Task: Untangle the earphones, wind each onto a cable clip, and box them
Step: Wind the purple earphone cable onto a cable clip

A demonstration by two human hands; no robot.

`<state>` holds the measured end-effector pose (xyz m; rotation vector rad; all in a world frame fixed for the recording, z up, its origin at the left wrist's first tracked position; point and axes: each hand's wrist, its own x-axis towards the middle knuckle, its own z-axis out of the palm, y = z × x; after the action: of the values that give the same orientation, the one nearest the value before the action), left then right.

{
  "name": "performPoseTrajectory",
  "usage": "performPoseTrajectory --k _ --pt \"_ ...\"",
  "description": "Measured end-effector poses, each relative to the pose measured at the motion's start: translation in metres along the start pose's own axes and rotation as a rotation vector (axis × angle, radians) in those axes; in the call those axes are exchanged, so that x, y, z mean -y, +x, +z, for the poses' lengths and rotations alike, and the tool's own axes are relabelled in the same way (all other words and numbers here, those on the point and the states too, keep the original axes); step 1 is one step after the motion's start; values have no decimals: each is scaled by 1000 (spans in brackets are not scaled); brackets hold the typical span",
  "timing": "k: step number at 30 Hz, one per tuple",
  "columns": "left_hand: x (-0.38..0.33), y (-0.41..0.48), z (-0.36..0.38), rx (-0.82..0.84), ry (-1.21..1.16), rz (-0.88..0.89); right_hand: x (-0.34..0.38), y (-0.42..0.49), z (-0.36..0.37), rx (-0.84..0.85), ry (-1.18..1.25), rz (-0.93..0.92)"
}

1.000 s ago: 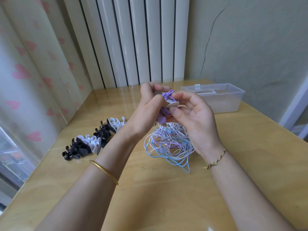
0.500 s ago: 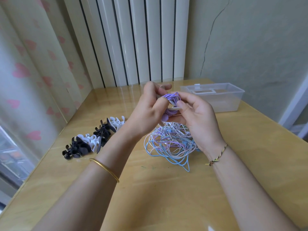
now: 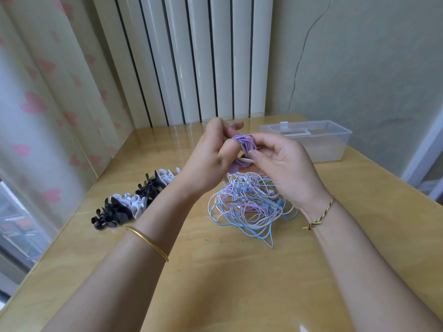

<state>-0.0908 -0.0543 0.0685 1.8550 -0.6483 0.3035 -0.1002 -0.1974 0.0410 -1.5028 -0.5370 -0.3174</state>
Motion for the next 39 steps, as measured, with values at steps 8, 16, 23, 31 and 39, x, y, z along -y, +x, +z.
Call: performPoseTrajectory --k 8,16,23,31,39 --pt "-2 -2 0 41 11 5 -3 3 -2 27 44 -21" --pt "-16 -4 1 112 -28 -24 0 7 -5 73 57 -96" --pt "-16 -5 5 91 21 -24 -4 6 -6 74 148 -69" --pt "-18 -3 1 70 -54 -60 -8 1 -5 1 169 -38" --pt "1 -1 3 -16 -73 -143 4 4 -5 19 -16 5"
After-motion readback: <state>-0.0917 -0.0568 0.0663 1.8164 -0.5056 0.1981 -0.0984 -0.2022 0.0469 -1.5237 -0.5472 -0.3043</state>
